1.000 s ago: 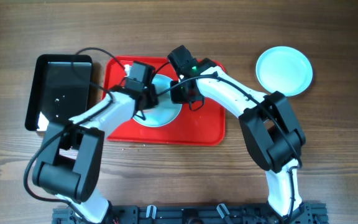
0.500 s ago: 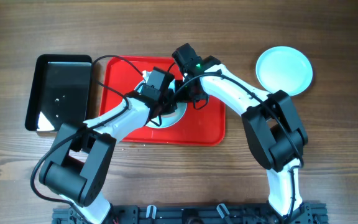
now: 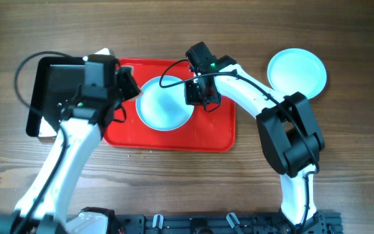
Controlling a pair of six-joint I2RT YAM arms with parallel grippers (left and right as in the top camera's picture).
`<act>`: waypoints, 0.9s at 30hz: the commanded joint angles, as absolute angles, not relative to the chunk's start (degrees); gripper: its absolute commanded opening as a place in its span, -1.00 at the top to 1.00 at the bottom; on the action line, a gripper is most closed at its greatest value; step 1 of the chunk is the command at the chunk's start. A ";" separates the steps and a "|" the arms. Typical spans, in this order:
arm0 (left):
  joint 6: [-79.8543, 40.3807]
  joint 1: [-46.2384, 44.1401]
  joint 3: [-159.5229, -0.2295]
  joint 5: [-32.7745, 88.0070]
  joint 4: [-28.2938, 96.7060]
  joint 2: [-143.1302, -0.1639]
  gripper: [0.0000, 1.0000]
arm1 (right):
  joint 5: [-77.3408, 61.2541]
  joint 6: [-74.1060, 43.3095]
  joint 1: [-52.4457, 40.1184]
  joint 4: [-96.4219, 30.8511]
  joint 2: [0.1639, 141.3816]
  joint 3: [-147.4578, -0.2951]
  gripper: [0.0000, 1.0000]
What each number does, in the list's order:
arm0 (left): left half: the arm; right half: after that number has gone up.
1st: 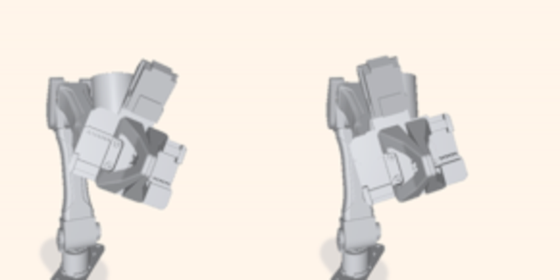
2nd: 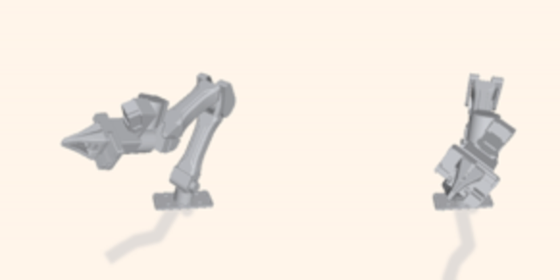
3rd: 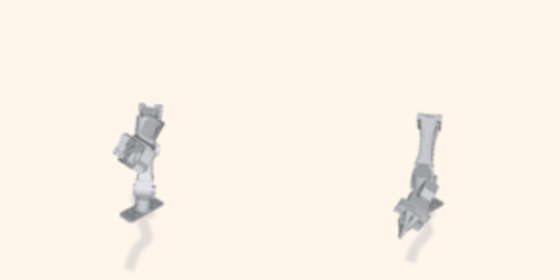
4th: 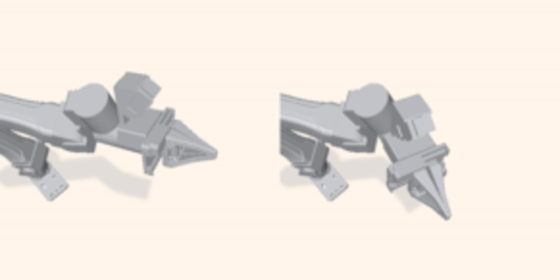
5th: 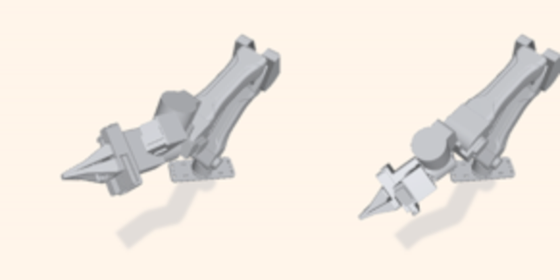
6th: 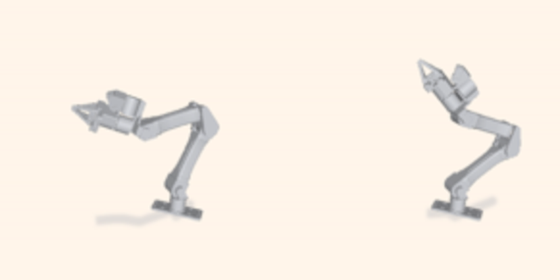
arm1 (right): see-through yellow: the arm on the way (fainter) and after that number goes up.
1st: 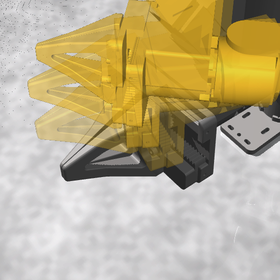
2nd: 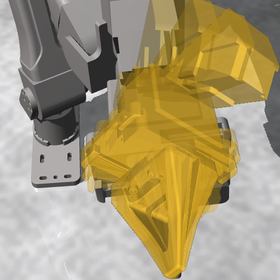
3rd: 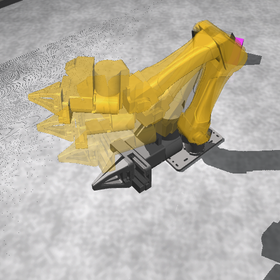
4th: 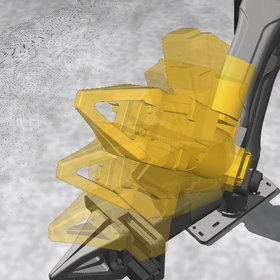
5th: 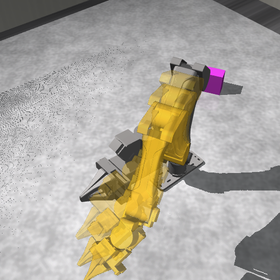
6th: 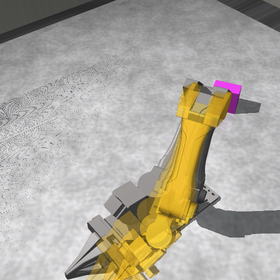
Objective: Clean dirty plates on tray and stack at the side
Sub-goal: 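Scrub the plate with the sponge in the left gripper, then tilt the plate up with the right gripper toward the sponge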
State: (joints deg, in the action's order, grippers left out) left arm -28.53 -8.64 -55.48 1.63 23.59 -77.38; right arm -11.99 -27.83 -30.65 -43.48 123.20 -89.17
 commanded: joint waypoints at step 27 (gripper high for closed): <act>-26.20 -1.96 -55.44 0.60 32.69 -80.82 0.92 | 64.82 18.33 -44.75 -38.85 99.85 -88.82 0.91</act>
